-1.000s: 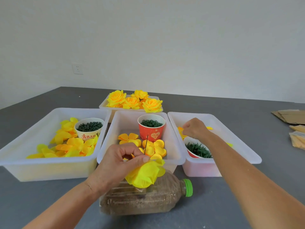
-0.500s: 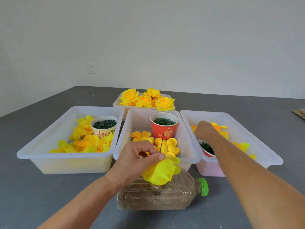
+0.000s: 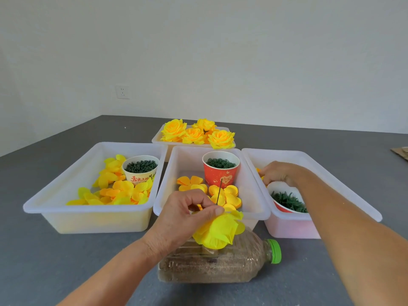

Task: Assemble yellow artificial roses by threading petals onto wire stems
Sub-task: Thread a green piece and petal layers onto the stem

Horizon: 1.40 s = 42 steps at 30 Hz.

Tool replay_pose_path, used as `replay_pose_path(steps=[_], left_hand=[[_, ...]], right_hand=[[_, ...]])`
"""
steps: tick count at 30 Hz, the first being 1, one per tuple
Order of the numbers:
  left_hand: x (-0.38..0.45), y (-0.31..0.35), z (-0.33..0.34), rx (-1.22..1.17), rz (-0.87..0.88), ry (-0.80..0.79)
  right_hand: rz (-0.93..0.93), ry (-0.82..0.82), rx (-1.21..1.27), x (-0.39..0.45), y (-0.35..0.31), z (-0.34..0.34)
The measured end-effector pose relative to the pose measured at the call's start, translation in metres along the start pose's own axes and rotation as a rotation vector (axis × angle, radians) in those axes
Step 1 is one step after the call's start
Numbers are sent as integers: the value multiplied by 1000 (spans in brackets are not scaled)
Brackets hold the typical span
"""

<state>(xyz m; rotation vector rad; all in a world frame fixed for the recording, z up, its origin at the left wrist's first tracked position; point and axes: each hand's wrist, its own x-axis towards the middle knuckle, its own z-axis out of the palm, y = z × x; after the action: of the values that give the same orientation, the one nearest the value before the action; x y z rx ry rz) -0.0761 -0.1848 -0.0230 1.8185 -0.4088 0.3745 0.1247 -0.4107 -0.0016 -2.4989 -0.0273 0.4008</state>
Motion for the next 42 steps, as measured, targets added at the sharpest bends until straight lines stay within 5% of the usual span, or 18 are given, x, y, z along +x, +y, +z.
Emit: replay_pose_path(steps=[5,12,19,28,36,42], left_hand=[[0,-1,0,10,6,4],[0,-2,1,6,27,5],[-1,-2,0,-8,29,10],[-2,-1,0,15,43,11],[-2,-1,0,15,33,20],[-2,-2,0,22,43,20]], right_hand=[[4,13,171,-4,3,-5],[84,133,-4,1,1,4],[54,49,260,-1,1,-4],[79,271,403,-1,-2,-2],[75,638,238,0,14,-20],[25,641,907,-16,22,-34]])
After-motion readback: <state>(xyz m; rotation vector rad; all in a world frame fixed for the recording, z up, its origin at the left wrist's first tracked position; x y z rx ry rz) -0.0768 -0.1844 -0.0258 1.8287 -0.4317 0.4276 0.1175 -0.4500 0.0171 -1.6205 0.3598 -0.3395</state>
